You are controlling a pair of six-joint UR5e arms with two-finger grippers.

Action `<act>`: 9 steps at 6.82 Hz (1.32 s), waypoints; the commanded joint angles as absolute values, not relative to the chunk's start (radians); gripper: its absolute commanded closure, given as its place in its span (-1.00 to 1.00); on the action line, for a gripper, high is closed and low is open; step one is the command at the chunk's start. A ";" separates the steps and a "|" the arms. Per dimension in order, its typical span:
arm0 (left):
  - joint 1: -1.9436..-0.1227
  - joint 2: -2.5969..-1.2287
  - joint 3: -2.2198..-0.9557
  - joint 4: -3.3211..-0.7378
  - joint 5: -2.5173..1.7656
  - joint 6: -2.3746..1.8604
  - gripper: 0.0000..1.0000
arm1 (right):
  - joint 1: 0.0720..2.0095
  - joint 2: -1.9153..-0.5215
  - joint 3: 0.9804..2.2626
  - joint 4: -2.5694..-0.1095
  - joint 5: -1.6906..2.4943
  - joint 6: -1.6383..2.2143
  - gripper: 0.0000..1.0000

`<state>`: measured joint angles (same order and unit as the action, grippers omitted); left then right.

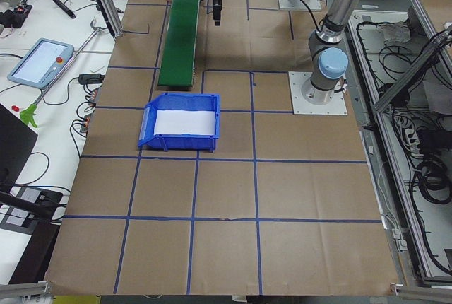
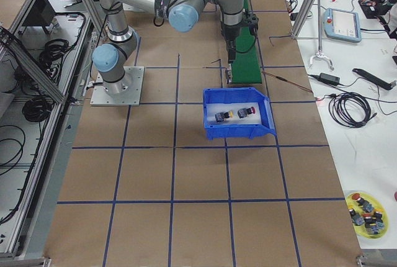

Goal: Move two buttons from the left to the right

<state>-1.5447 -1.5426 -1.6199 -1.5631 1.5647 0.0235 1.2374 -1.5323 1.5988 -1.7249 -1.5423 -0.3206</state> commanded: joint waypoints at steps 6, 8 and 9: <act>-1.545 -1.542 -1.620 -1.562 1.565 0.021 -1.00 | 1.600 -1.614 1.611 -1.620 -1.549 0.051 -1.00; -1.545 -1.542 -1.620 -1.562 1.565 0.021 -1.00 | 1.600 -1.611 1.611 -1.620 -1.549 0.055 -1.00; -1.545 -1.542 -1.620 -1.562 1.565 0.021 -1.00 | 1.601 -1.608 1.611 -1.620 -1.549 0.055 -1.00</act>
